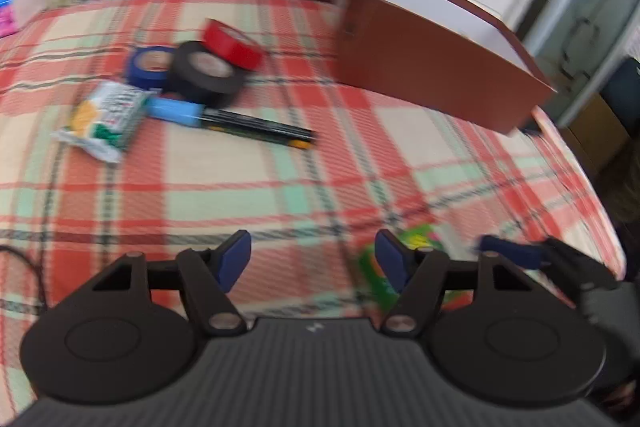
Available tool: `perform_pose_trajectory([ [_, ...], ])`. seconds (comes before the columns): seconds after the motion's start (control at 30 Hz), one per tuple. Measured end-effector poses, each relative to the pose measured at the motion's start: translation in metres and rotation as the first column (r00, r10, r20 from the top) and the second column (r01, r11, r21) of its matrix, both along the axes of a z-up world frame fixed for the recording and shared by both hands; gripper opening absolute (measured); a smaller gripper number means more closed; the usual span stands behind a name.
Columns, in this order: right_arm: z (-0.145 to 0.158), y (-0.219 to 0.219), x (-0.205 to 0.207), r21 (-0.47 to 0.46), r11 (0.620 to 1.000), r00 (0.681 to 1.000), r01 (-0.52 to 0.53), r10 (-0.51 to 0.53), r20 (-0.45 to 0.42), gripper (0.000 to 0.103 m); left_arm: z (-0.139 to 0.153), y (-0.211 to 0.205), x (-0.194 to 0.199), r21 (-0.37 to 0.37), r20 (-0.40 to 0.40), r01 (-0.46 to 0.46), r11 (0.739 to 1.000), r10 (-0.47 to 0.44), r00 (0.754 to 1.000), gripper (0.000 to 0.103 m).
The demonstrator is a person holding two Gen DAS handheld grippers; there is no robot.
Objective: Organize objects
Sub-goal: 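Reach the left gripper to the green snack packet and grasp it, then carry the snack packet into the brown box and release it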
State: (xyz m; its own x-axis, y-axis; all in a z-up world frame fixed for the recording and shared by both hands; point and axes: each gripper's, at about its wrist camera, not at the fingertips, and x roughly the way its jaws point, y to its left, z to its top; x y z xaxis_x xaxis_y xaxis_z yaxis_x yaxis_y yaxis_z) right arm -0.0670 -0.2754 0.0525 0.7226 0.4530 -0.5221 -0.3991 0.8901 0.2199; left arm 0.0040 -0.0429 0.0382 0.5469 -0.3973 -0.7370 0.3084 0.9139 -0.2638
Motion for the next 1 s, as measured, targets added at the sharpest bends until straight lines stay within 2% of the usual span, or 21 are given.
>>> perform_pose_trajectory([
  [0.1, -0.006, 0.015, 0.004, -0.078, 0.997, 1.0, -0.01, 0.009, -0.02, 0.092, 0.0, -0.023, -0.004, 0.013, -0.034, 0.079, 0.997, -0.079, 0.996, 0.067],
  [0.17, -0.009, 0.016, 0.007, -0.091, 0.996, 0.999, -0.01, 0.007, -0.039, 0.092, -0.008, -0.036, -0.003, 0.043, -0.058, 0.11, 0.993, -0.107, 0.993, 0.065],
  [0.23, -0.011, 0.022, 0.008, -0.102, 0.995, 0.999, -0.02, 0.016, -0.034, 0.091, -0.016, -0.042, -0.002, 0.032, -0.09, 0.121, 0.992, -0.117, 0.989, 0.064],
  [0.27, -0.011, 0.026, 0.008, -0.11, 0.994, 0.999, -0.028, 0.025, -0.031, 0.087, -0.016, -0.045, -0.003, 0.024, -0.084, 0.126, 0.992, -0.124, 0.989, 0.061],
  [0.3, -0.011, 0.029, 0.009, -0.12, 0.992, 0.999, -0.039, 0.036, -0.029, 0.083, -0.016, -0.048, -0.003, 0.02, -0.08, 0.147, 0.989, -0.145, 0.986, 0.05],
  [0.33, -0.011, 0.031, 0.007, -0.134, 0.99, 0.999, -0.049, 0.045, -0.027, 0.074, -0.015, -0.051, -0.003, 0.022, -0.078, 0.158, 0.987, -0.156, 0.985, 0.049],
  [0.37, -0.011, 0.034, 0.007, -0.156, 0.987, 0.999, -0.041, 0.039, -0.018, 0.07, -0.015, -0.053, -0.004, 0.035, -0.072, 0.159, 0.987, -0.156, 0.985, 0.049],
  [0.53, -0.01, 0.031, 0.01, -0.142, 0.99, 1.0, -0.023, 0.024, 0.004, 0.068, -0.007, -0.052, 0.004, 0.017, -0.069, 0.138, 0.99, -0.137, 0.988, 0.045],
  [0.63, 0.003, 0.026, 0.017, -0.133, 0.991, 0.997, 0.02, -0.009, 0.082, 0.068, 0.015, -0.06, 0.015, 0.017, -0.004, 0.134, 0.991, -0.134, 0.991, 0.045],
  [0.73, 0.026, 0.017, 0.032, -0.12, 0.989, 0.978, 0.082, -0.057, 0.2, 0.067, 0.048, -0.072, 0.031, 0.01, 0.111, 0.137, 0.99, -0.137, 0.984, 0.045],
  [0.87, 0.057, 0.0, 0.064, -0.099, 0.981, 0.93, 0.166, -0.122, 0.346, 0.067, 0.088, -0.097, 0.065, 0.009, 0.245, 0.153, 0.988, -0.15, 0.958, 0.045],
  [1.0, 0.072, -0.02, 0.104, -0.068, 0.97, 0.892, 0.235, -0.187, 0.411, 0.067, 0.106, -0.124, 0.104, 0.025, 0.321, 0.164, 0.986, -0.163, 0.933, 0.045],
])
